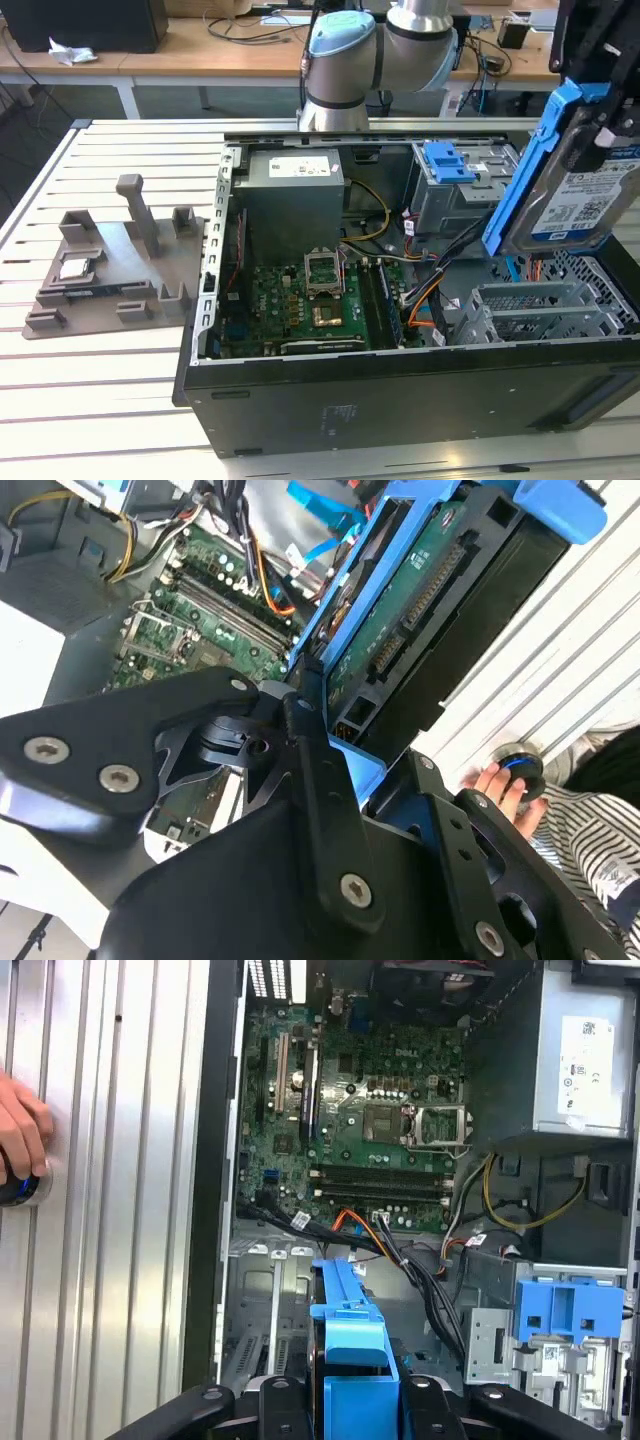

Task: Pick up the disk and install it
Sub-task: 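Pick up the disk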

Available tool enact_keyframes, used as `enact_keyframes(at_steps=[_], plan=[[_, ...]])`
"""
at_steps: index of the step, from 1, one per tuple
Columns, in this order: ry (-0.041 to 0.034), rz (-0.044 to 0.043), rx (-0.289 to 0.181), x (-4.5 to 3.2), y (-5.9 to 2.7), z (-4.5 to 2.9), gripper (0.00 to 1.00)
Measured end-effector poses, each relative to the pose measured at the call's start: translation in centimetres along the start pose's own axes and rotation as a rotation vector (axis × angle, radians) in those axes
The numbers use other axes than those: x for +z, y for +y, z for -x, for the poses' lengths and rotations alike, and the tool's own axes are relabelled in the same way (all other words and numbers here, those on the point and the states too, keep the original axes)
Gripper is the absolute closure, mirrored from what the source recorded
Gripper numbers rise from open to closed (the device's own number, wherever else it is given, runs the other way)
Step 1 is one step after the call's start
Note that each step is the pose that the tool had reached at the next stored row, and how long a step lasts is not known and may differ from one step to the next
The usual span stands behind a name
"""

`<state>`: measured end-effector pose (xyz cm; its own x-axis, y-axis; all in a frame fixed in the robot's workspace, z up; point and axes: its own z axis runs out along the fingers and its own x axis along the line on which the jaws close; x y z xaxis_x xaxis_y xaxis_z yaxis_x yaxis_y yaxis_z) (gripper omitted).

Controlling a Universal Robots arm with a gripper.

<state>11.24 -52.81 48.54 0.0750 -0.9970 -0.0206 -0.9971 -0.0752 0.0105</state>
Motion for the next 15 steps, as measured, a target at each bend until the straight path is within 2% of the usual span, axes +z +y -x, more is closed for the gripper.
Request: enact_keyframes(at_steps=[10, 12, 15], plan=[[0.0, 0.0, 0.0, 0.11, -3.06, -0.39, 0.63], [0.0, 0.0, 0.0, 0.19, -3.17, -1.08, 0.63], [0.0, 0.0, 0.0, 0.21, -3.16, -1.28, 0.63]])
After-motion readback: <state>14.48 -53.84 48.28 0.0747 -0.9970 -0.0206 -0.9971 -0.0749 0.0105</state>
